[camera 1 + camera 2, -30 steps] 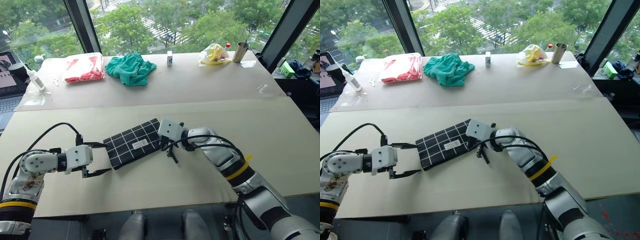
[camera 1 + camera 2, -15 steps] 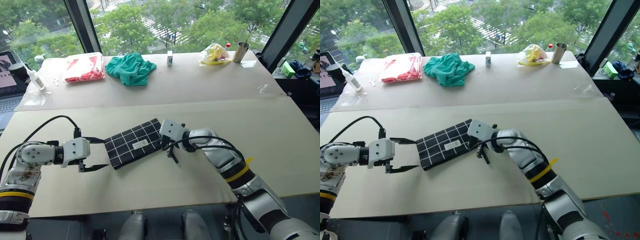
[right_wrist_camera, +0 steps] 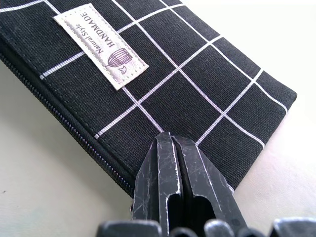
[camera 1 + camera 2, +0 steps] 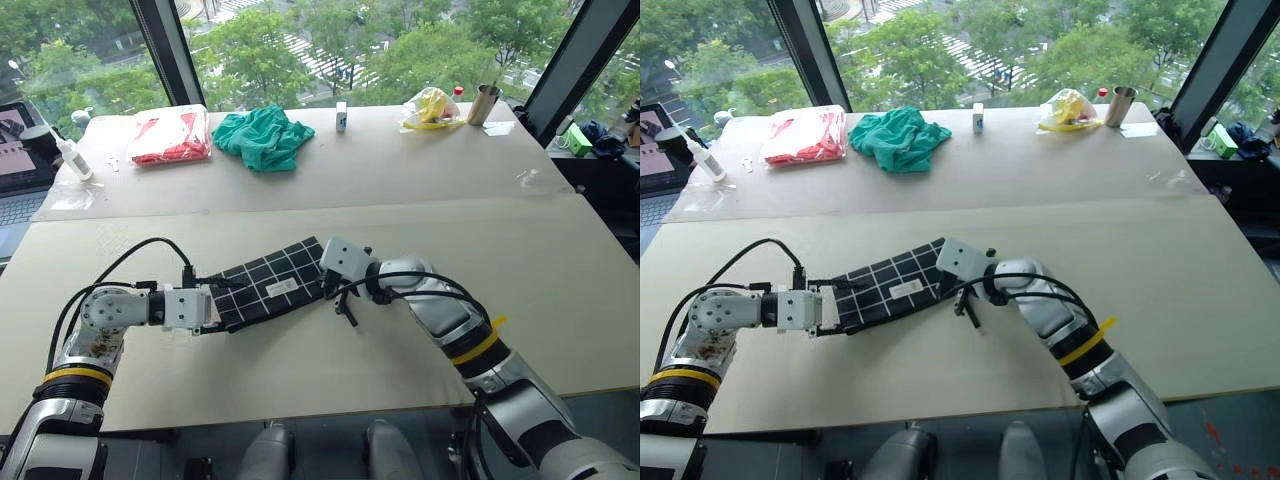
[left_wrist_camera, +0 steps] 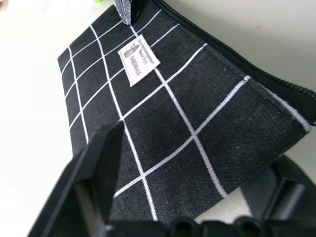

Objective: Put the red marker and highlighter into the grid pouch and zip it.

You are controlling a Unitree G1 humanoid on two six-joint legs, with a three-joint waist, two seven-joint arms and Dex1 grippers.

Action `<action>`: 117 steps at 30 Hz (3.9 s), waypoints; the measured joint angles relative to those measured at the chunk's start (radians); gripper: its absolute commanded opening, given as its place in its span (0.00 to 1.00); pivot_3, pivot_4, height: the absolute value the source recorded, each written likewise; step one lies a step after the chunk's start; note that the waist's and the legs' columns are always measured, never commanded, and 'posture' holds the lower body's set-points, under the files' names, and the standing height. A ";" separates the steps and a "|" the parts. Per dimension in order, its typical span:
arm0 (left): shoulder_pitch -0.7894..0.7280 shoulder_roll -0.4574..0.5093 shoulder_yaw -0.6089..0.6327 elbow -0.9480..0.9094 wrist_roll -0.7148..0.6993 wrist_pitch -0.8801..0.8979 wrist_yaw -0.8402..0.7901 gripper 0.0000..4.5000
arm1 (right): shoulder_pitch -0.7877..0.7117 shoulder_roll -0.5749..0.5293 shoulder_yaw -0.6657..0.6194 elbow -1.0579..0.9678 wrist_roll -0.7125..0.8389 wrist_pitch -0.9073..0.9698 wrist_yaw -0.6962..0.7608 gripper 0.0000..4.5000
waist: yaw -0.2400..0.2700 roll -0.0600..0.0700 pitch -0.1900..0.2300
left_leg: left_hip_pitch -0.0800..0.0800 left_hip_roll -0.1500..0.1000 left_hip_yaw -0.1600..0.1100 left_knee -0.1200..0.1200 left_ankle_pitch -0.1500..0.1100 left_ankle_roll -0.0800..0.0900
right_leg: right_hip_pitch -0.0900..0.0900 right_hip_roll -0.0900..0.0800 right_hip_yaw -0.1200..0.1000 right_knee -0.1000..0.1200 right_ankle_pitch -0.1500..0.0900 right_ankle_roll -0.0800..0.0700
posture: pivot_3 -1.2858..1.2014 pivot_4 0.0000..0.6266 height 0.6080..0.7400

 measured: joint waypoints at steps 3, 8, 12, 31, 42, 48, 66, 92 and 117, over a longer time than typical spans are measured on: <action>-0.009 0.000 -0.002 0.033 -0.008 -0.011 -0.014 0.19 | 0.000 0.000 -0.001 0.000 0.000 0.000 0.002 0.00 | -0.001 0.000 0.000 | 0.000 0.000 0.000 0.000 0.000 0.000 | 0.000 0.000 0.000 0.000 0.000 0.000 | 0.52 0.24 1.00; -0.033 0.000 -0.002 0.059 -0.024 -0.017 -0.029 0.01 | 0.000 0.000 -0.004 0.001 0.000 0.000 0.005 0.00 | -0.002 0.000 0.000 | 0.000 0.000 0.000 0.000 0.000 0.000 | 0.000 0.000 0.000 0.000 0.000 0.000 | 0.52 0.24 1.00; -0.033 -0.004 -0.002 0.067 -0.040 -0.015 -0.040 0.01 | 0.004 0.003 -0.024 0.001 0.011 0.011 0.008 0.00 | -0.003 0.000 0.000 | -0.001 0.000 0.000 0.000 0.000 0.000 | 0.000 0.000 0.000 0.000 0.000 0.000 | 0.52 0.24 1.00; 0.075 -0.064 0.065 -0.071 -0.237 0.226 -0.048 0.00 | 0.076 -0.100 -0.518 -0.322 0.482 0.626 -0.037 0.99 | -0.006 0.000 0.000 | -0.004 0.000 -0.002 0.000 0.000 0.001 | -0.003 0.000 0.000 0.004 0.000 0.000 | 0.52 0.24 1.00; 0.127 -0.077 0.098 -0.194 -0.266 0.347 -0.032 0.00 | 0.142 -0.138 -0.379 -0.407 0.504 0.651 -0.081 0.99 | -0.005 0.000 0.000 | -0.004 0.001 -0.001 0.000 0.000 0.001 | -0.002 0.000 0.000 -0.002 0.000 0.000 | 0.52 0.24 1.00; 0.134 -0.090 0.100 -0.241 -0.264 0.387 -0.013 0.00 | 0.184 -0.103 -0.305 -0.451 0.503 0.651 -0.128 0.99 | -0.002 0.000 0.000 | -0.004 0.000 -0.001 0.000 0.000 0.001 | -0.002 0.000 0.000 -0.002 0.000 0.000 | 0.52 0.24 1.00; 0.146 -0.101 0.101 -0.321 -0.259 0.439 0.016 0.00 | 0.149 -0.094 -0.252 -0.358 0.458 0.561 -0.158 0.15 | -0.003 0.000 0.000 | -0.004 0.000 -0.001 0.000 0.000 0.001 | -0.002 0.000 0.000 -0.002 0.000 0.000 | 0.52 0.24 1.00; 0.158 -0.129 0.108 -0.357 -0.258 0.468 0.041 0.00 | -0.006 -0.098 -0.015 -0.260 0.330 0.425 -0.021 0.00 | -0.004 0.000 0.000 | -0.004 0.000 -0.001 0.000 0.000 0.000 | -0.002 0.000 0.000 -0.003 0.000 0.000 | 0.52 0.24 1.00; 0.173 -0.119 0.109 -0.356 -0.257 0.469 0.006 0.00 | 0.007 -0.146 -0.129 -0.268 0.453 0.486 0.127 0.00 | -0.006 0.000 0.000 | -0.004 0.000 -0.001 0.000 0.000 0.001 | -0.003 0.000 0.000 -0.003 0.000 0.000 | 0.52 0.24 1.00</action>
